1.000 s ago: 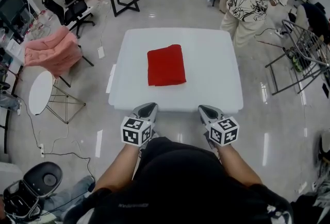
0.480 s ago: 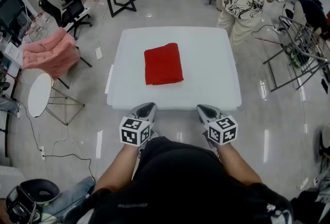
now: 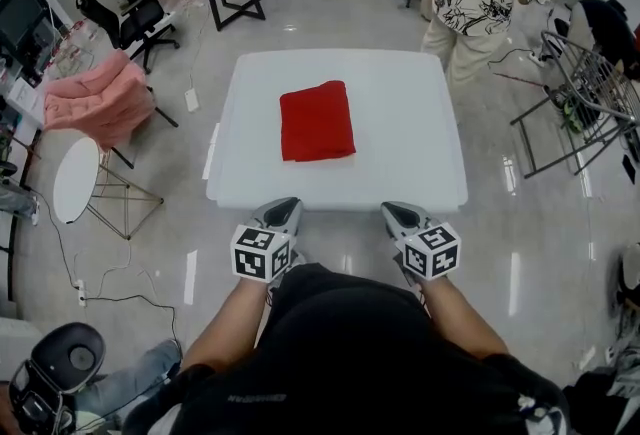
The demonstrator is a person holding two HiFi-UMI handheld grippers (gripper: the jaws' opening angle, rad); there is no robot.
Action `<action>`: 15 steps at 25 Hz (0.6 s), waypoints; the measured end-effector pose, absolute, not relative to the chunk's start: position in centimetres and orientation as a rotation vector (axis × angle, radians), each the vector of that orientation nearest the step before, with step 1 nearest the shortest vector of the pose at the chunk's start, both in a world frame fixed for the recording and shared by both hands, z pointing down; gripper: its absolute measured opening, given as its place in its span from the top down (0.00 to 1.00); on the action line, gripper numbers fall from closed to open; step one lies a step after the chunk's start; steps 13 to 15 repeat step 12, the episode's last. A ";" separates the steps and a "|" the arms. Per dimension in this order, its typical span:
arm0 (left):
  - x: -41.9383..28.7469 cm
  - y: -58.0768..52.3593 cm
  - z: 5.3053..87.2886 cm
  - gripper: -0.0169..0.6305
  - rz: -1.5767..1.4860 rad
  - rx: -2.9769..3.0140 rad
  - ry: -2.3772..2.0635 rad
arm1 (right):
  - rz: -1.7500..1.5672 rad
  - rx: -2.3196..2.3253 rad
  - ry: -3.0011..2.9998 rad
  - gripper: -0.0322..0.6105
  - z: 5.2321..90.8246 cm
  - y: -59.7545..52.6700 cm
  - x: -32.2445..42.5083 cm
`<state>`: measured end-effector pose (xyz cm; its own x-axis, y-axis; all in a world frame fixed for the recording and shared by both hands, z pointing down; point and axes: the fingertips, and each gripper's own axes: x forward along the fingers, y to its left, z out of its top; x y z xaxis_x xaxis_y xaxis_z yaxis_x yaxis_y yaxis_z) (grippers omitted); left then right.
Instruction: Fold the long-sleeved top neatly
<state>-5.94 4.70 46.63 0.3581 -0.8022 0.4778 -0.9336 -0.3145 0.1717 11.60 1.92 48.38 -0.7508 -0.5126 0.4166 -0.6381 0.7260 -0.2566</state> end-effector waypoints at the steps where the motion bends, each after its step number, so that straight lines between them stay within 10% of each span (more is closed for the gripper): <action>1: -5.8 4.6 46.7 0.94 0.430 2.208 -1.514 | 0.559 0.894 -2.614 0.95 48.4 1.8 11.7; 15: -7.0 4.7 46.9 0.94 0.427 2.187 -1.527 | 0.550 0.859 -2.614 0.95 48.3 1.9 10.5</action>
